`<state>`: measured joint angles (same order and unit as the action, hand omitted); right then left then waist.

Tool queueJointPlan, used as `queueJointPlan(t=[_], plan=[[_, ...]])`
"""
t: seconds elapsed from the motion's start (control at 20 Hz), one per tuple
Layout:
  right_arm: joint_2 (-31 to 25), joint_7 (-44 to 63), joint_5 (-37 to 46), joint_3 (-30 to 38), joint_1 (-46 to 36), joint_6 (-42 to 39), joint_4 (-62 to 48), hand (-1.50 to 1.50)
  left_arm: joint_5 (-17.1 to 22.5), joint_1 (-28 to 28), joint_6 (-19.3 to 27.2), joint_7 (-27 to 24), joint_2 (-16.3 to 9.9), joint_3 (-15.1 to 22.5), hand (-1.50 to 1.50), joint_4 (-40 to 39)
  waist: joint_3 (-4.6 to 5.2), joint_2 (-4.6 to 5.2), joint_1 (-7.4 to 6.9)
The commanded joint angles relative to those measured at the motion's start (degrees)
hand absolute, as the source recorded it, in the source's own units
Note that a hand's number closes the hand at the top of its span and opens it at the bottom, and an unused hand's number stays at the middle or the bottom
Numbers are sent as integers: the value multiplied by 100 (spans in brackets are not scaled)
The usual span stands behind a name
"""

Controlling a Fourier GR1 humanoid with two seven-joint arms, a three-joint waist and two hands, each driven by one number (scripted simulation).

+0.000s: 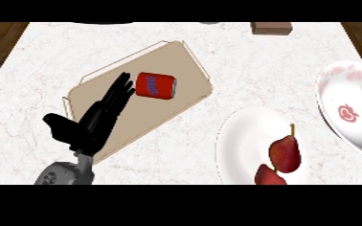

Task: Pick the bell pepper from the plate and place it in the bowl

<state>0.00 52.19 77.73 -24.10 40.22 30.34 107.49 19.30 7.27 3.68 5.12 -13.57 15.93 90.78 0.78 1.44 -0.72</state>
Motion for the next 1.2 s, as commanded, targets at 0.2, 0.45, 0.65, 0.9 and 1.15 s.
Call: queueJointPlan(t=[0.2, 0.45, 0.65, 0.9, 1.15], plan=[[-1, 2717, 816, -984, -977, -2130, 648, -150, -14, 110, 2, -5, 62, -64, 0, -220, -47, -42, -55], [-2, 3293, 804, -1285, -1654, -2883, 604, -150, -64, 238, 156, 209, 328, 159, 0, 4, -60, -80, -28], [-3, 3302, 688, -1042, -1973, -3026, 456, -150, -90, 15, 19, 31, 160, 27, 0, -204, -63, -93, 24], [-3, 3304, 381, -662, -2537, -3086, -19, -150, -30, 163, -3, 140, 118, -90, 0, -62, -69, -96, 0], [-4, 3304, 392, -681, -2762, -3020, -254, -150, 49, 52, -137, 88, 118, -126, 0, -158, -67, -109, 26]])
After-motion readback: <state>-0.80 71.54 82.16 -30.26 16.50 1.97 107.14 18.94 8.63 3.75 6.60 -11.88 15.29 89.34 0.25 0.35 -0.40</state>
